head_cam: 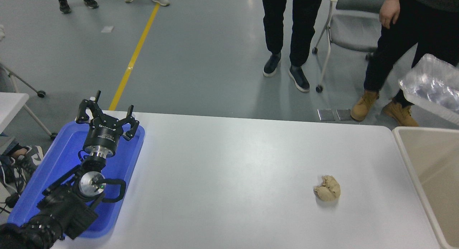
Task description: Pick up foil plate and place in dustbin
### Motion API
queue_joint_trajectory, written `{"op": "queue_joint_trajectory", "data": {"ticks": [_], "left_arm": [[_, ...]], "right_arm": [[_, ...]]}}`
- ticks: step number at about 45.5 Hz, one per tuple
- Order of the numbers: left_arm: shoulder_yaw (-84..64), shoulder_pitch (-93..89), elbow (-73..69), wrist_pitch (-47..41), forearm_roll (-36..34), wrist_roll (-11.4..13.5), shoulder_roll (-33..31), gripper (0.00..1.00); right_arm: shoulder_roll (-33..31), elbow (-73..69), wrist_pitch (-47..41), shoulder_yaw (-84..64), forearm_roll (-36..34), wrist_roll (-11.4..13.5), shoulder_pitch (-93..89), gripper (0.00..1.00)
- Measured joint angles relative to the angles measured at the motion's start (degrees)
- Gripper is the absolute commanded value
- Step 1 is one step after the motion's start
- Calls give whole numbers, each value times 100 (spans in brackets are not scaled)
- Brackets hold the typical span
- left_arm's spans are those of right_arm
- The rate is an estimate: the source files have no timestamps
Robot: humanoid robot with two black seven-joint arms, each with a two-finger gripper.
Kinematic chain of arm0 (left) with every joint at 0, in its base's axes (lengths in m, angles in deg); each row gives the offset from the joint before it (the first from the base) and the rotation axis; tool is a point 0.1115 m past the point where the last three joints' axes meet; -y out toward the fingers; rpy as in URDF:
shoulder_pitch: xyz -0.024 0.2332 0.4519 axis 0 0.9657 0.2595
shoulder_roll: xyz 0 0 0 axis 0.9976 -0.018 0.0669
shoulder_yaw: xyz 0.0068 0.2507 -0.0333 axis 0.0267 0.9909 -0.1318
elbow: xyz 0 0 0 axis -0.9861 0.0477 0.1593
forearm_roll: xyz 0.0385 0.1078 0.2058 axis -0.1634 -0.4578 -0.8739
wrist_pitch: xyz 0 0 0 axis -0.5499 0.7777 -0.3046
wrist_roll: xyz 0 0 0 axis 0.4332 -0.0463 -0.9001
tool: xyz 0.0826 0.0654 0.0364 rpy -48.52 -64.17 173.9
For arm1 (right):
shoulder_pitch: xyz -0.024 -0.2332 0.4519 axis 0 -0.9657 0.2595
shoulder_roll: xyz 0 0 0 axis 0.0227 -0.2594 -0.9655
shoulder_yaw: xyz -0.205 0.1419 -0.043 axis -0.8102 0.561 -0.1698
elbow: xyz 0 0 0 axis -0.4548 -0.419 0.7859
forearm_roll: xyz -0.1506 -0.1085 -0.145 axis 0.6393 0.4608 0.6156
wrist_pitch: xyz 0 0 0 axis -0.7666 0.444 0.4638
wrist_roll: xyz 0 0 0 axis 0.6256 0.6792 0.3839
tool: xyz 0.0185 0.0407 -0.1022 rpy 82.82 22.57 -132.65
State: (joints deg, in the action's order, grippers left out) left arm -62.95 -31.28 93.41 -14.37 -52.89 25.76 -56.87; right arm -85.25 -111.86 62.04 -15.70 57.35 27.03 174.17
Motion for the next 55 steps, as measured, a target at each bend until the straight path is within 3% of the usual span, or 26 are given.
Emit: {"op": "queue_joint_trajectory", "data": {"ticks": [20, 48, 55], "left_arm": [[0, 0, 0, 0, -1, 0, 0, 100], [0, -5, 0, 0, -1, 0, -1, 100], [0, -5, 0, 0, -1, 0, 0, 100]], "right_arm": [[67, 1183, 998, 1821, -274, 11, -2744, 0], [457, 1476, 1741, 3040, -318, 15, -4386, 0], [528, 1478, 1823, 3110, -319, 21, -4498, 45]]}}
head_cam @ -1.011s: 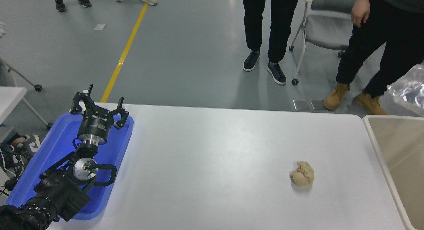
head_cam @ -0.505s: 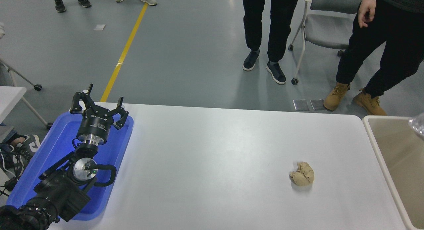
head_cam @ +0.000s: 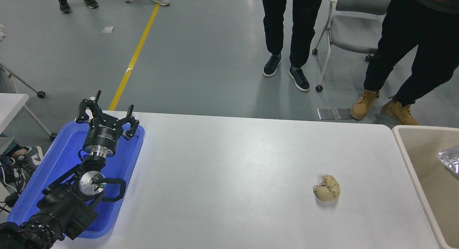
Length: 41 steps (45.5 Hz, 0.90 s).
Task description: Pick up foil plate and place in dustbin
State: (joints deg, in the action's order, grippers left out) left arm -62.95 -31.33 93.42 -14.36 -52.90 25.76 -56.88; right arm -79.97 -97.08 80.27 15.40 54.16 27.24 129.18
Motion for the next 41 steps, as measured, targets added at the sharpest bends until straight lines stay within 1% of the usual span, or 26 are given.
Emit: {"op": "queue_joint_trajectory", "data": {"ticks": [3, 7, 8, 12, 13, 21, 32, 41], "left_arm": [[0, 0, 0, 0, 0, 0, 0, 100], [0, 0, 0, 0, 0, 0, 0, 100], [0, 0, 0, 0, 0, 0, 0, 100], [0, 1, 0, 0, 1, 0, 0, 100], [0, 1, 0, 0, 0, 0, 0, 100], [0, 2, 0, 0, 2, 0, 0, 100], [0, 1, 0, 0, 1, 0, 1, 100], [0, 0, 0, 0, -1, 0, 0, 100]], "right_arm": [[15, 4, 25, 19, 0, 1, -27, 56], [28, 4, 52, 39, 12, 1, -52, 66], [28, 4, 58, 43, 17, 1, -56, 74], [30, 4, 77, 54, 45, 1, -61, 95], [30, 4, 80, 57, 51, 0, -61, 98], [21, -10, 92, 67, 90, -3, 65, 100], [-162, -66, 23, 36, 142, -4, 985, 100], [-211, -208, -126, 11, 521, -6, 2105, 100]]}}
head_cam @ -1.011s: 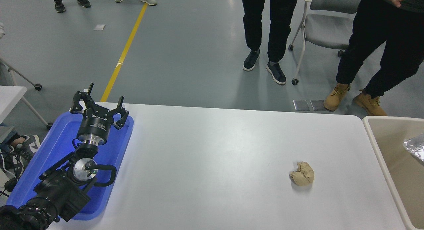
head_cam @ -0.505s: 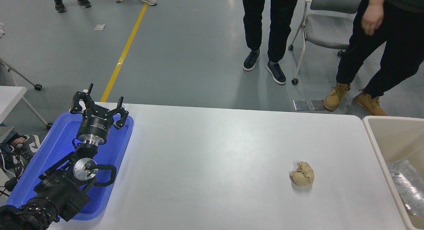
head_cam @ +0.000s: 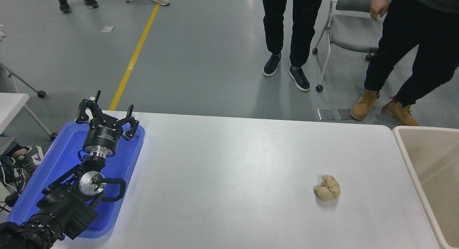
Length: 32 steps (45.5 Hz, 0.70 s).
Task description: Pick up foil plate and place in dustbin
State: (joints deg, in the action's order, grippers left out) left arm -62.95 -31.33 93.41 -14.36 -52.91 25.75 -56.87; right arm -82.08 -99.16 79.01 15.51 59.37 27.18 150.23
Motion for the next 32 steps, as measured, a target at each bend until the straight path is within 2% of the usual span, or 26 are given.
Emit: {"op": "queue_joint_trajectory", "data": {"ticks": [13, 32], "left_arm": [[0, 0, 0, 1, -1, 0, -1, 100], [0, -1, 1, 2, 0, 0, 0, 100]], "right_arm": [[310, -385, -350, -20, 796, 3, 1426, 100], [1170, -1141, -907, -642, 1292, 9, 2791, 100]]}}
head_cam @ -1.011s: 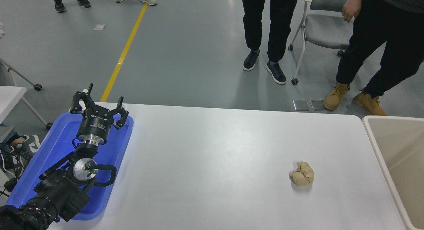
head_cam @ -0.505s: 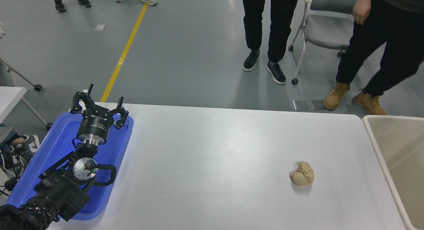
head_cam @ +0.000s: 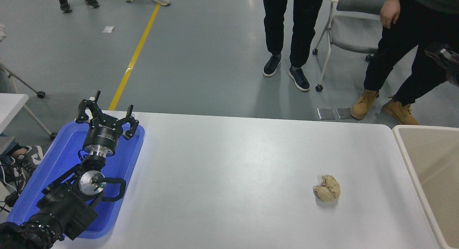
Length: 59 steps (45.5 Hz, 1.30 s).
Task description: Pick up foil plate and place in dustbin
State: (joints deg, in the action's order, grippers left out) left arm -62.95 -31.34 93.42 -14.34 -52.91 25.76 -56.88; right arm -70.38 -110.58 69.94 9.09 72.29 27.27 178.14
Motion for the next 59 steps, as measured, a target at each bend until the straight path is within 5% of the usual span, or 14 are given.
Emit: {"op": "queue_joint_trajectory", "data": {"ticks": [26, 41, 59], "left_arm": [[0, 5, -1, -1, 2, 0, 4, 100], [0, 7, -1, -1, 2, 0, 0, 100], [0, 7, 0, -2, 3, 0, 0, 100]], "right_arm": [[1053, -1712, -1939, -1616, -7, 10, 1974, 100], [1195, -2631, -3583, -2075, -25, 16, 2929, 100], [1209, -3017, -4208, -2311, -10, 18, 3475, 100]]}}
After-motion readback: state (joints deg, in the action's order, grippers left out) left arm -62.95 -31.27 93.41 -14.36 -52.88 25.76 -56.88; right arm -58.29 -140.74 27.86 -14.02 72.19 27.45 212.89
